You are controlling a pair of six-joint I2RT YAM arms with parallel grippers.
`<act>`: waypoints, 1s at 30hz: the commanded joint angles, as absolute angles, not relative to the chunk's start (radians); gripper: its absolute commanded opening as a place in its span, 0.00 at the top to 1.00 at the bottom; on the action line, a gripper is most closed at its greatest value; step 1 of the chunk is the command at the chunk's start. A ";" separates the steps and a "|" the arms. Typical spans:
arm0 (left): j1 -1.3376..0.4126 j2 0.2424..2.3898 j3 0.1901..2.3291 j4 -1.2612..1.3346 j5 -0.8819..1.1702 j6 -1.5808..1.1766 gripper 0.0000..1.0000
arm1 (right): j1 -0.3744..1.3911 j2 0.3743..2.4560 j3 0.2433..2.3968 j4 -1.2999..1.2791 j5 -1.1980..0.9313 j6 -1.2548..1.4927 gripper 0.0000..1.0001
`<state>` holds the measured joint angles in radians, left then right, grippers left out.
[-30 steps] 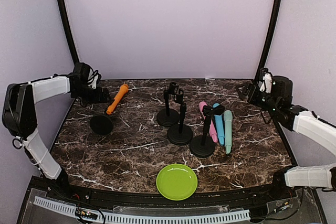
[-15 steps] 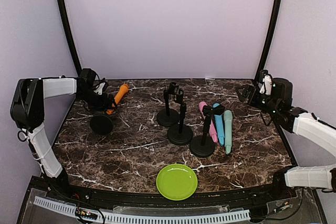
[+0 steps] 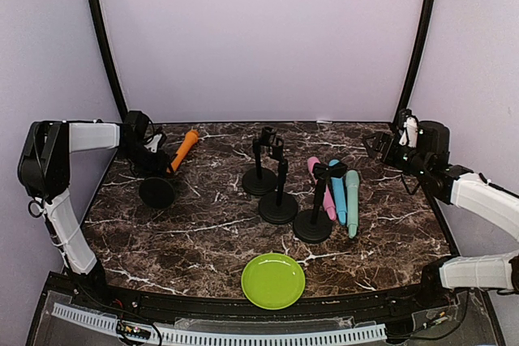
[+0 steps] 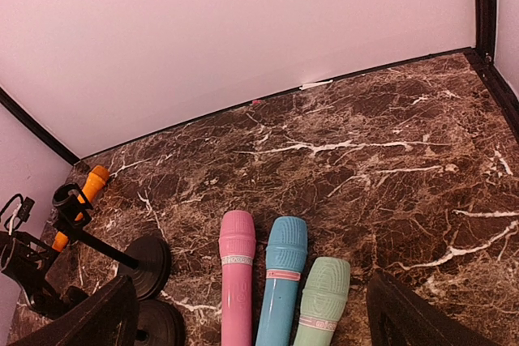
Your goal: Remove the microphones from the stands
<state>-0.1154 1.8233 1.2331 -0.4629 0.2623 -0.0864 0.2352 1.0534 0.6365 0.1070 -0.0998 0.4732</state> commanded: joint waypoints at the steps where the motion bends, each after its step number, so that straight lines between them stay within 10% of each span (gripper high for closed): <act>1: -0.121 1.839 1.202 -0.521 0.236 -0.069 0.57 | 0.232 1.041 0.631 0.134 -0.082 0.474 0.01; 13: -0.124 1.836 1.199 -0.501 0.247 -0.081 1.00 | 0.232 1.046 0.627 0.146 -0.079 0.480 0.01; 30: -0.216 1.591 1.070 -0.279 0.120 -0.008 1.00 | 0.232 1.002 0.622 0.138 -0.055 0.488 0.01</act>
<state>-0.1898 1.6844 1.1053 -0.3531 0.1768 -0.0486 0.2352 1.0283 0.6331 0.1074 -0.0711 0.4805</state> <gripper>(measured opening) 0.016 0.986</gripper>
